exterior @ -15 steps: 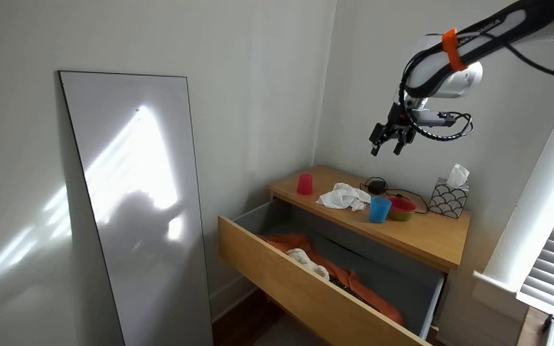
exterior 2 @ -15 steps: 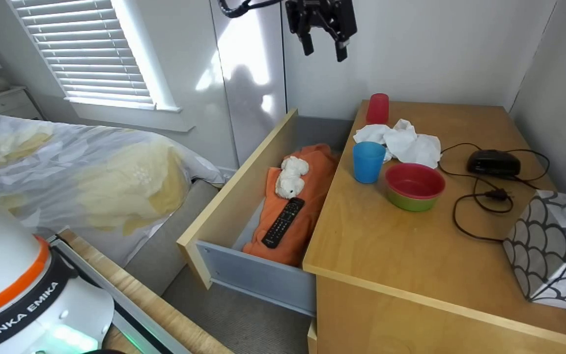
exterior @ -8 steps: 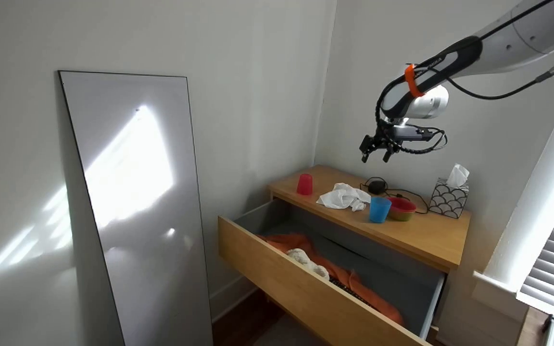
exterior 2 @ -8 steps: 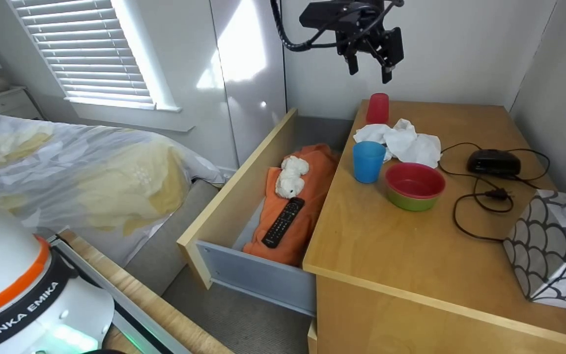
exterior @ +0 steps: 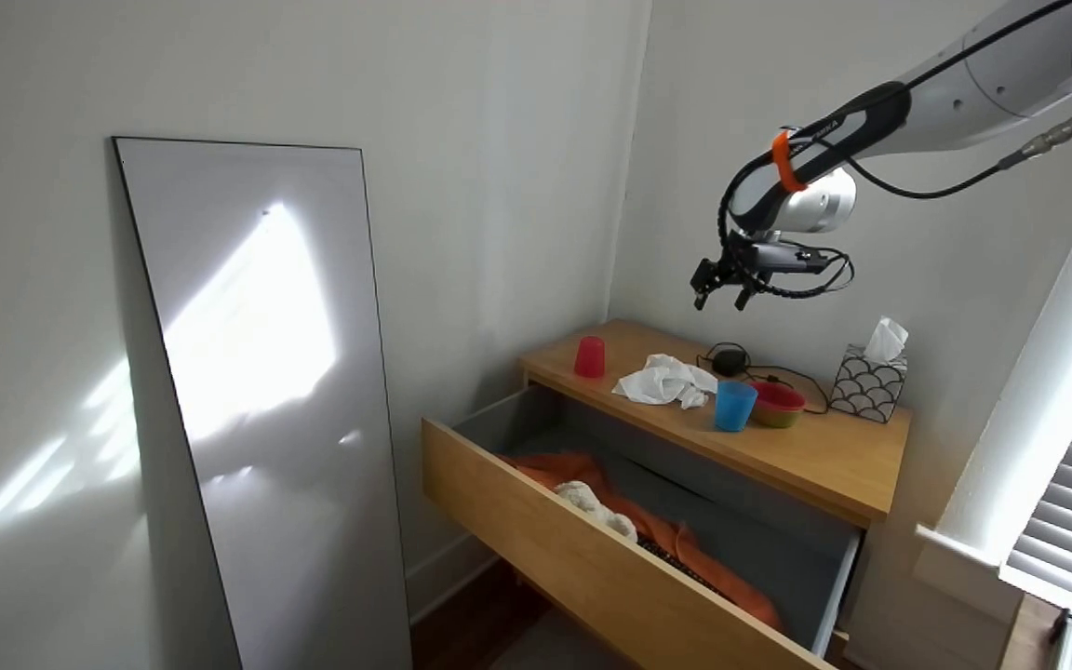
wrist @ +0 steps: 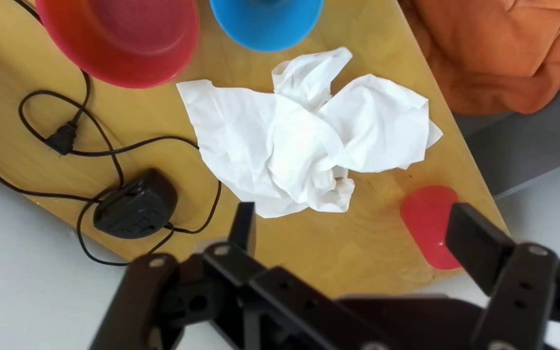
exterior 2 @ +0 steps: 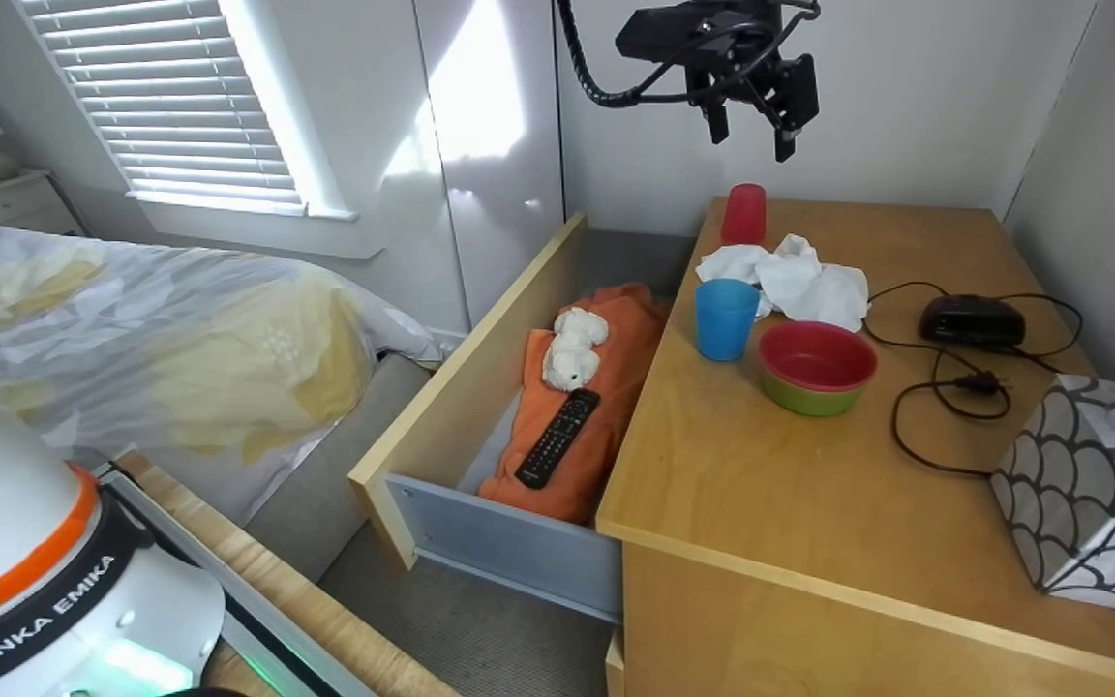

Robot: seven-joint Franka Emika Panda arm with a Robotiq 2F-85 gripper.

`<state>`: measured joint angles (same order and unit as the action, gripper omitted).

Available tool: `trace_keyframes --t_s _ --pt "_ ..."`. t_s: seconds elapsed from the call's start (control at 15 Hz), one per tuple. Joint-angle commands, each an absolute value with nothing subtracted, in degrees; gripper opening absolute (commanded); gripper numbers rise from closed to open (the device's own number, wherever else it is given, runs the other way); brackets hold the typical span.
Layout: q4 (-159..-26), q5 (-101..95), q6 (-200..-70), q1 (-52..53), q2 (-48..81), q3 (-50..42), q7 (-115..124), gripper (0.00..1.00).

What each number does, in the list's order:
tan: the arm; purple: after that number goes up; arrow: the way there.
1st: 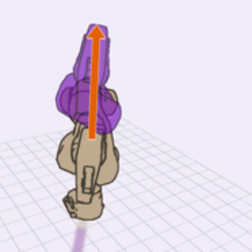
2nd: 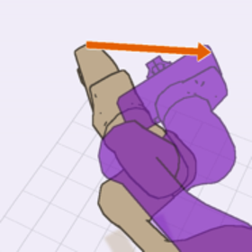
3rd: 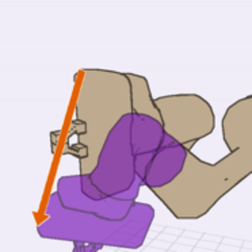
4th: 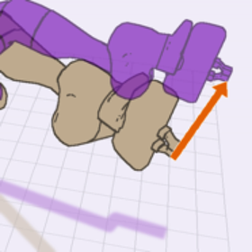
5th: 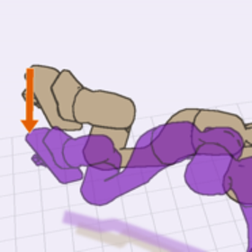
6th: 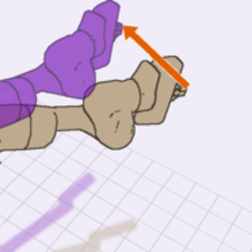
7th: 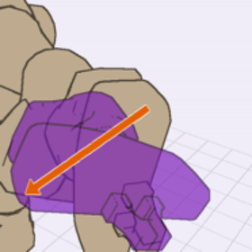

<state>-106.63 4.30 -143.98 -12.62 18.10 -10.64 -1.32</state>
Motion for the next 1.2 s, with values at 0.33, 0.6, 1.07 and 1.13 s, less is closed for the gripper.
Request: trace_keyframes --t_s 0.33,0.6,1.07,1.13 --pt "-98.6 7.5 -143.8 -16.8 30.9 -8.3 -5.8 1.00" --pt "-93.2 9.8 -144.3 -20.2 37.7 -5.0 -10.3 1.00" --pt "-82.3 10.5 -143.8 -24.1 47.6 -0.5 -16.6 1.00" --pt "-80.9 10.1 -144.0 -24.3 48.9 -0.3 -17.2 1.00"
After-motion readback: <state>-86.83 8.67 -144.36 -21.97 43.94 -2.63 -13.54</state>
